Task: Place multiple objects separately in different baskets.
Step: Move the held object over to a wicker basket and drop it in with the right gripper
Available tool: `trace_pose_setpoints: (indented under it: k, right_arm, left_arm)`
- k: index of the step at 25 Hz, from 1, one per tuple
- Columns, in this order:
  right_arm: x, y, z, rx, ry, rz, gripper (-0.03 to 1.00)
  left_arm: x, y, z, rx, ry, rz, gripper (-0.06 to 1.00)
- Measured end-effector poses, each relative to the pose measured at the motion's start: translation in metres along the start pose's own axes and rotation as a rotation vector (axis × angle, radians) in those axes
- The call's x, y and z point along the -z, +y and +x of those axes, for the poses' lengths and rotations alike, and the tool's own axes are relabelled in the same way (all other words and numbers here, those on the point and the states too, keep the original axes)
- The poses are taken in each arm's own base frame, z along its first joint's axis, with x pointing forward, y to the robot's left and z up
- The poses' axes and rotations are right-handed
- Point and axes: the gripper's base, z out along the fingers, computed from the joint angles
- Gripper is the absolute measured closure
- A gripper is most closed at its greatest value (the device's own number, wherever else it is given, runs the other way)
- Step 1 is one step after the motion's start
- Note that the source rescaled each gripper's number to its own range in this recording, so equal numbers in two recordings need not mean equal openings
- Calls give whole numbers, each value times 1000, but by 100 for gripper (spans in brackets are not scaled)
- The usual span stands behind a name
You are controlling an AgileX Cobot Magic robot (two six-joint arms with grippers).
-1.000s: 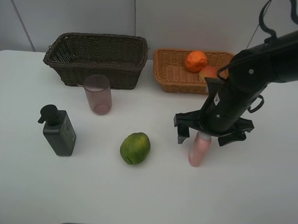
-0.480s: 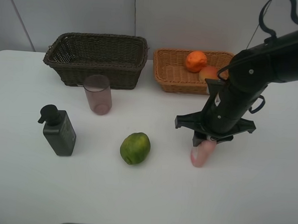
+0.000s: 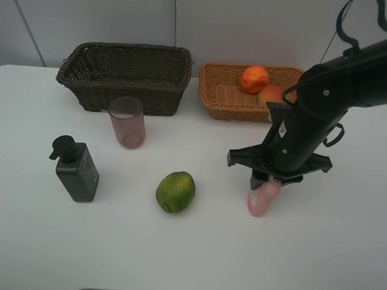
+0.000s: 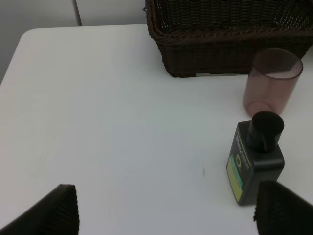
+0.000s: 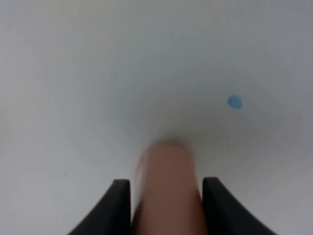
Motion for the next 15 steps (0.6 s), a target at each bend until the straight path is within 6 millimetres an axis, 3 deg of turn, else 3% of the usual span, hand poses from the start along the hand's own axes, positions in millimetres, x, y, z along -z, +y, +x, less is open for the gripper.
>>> trace_pose_setpoints:
  k: [7,15]
  right_arm:
    - [5,1,-3,2,19,16,96]
    - [57,24,-42,167,-45,-2,96]
  left_arm:
    - [0,0,0,0,0,0,1]
    - [0,0,0,0,0,0,1]
